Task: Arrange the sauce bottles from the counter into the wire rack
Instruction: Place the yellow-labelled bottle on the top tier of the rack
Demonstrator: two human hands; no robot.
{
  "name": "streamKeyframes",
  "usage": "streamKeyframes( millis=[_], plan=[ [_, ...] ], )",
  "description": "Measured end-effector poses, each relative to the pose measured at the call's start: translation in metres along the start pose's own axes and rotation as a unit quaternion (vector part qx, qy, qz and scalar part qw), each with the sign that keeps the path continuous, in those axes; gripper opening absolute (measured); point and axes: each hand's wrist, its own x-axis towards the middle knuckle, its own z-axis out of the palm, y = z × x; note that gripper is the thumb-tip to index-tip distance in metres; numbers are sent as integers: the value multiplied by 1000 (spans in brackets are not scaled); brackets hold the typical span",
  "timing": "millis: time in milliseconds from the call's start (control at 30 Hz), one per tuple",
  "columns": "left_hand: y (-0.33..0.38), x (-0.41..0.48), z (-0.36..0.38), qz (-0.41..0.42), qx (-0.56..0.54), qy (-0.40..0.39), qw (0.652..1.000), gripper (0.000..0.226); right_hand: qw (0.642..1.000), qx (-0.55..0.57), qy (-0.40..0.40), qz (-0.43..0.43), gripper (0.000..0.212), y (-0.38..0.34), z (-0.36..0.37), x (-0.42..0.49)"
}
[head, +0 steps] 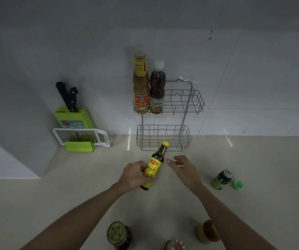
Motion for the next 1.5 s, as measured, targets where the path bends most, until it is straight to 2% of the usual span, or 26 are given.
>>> streamKeyframes(
  millis=[67, 133, 200, 367, 533, 667, 800, 967, 1133, 1367, 1500],
  plan=[
    [15, 0, -6, 16, -43, 64, 997, 36, 998, 20, -40, -34, 43, -18, 8, -2],
    [31, -1, -13, 39, -75, 118, 989, 35, 996, 36, -34, -77, 31, -38, 14, 0],
    [45, -1, -22, 61, -104, 149, 981, 38, 991, 69, -12, -110, 28, -58, 13, 4],
    [61, 13, -53, 126, -186, 109, 968, 59, 978, 98, 38, -182, 28, -99, -15, 18],
    [66, 37, -92, 127, -193, 222, 947, 64, 946, 181, 114, -244, 29, -146, -54, 34],
    [83, 54, -117, 119, -195, 220, 948, 80, 921, 151, 185, -309, 36, -175, -70, 45],
    [101, 57, -123, 125, -197, 178, 956, 78, 934, 94, 164, -304, 37, -178, -70, 70],
    [102, 59, -117, 151, -207, 187, 948, 71, 955, 6, 91, -283, 34, -170, -67, 90],
    [95, 64, -115, 151, -222, 180, 946, 73, 954, -85, 83, -274, 41, -171, -67, 98],
    [92, 68, -114, 163, -215, 186, 945, 75, 959, -92, 81, -257, 40, -164, -59, 94],
    [95, 58, -117, 152, -189, 180, 953, 76, 958, -63, 98, -263, 56, -159, -48, 82]
  ],
)
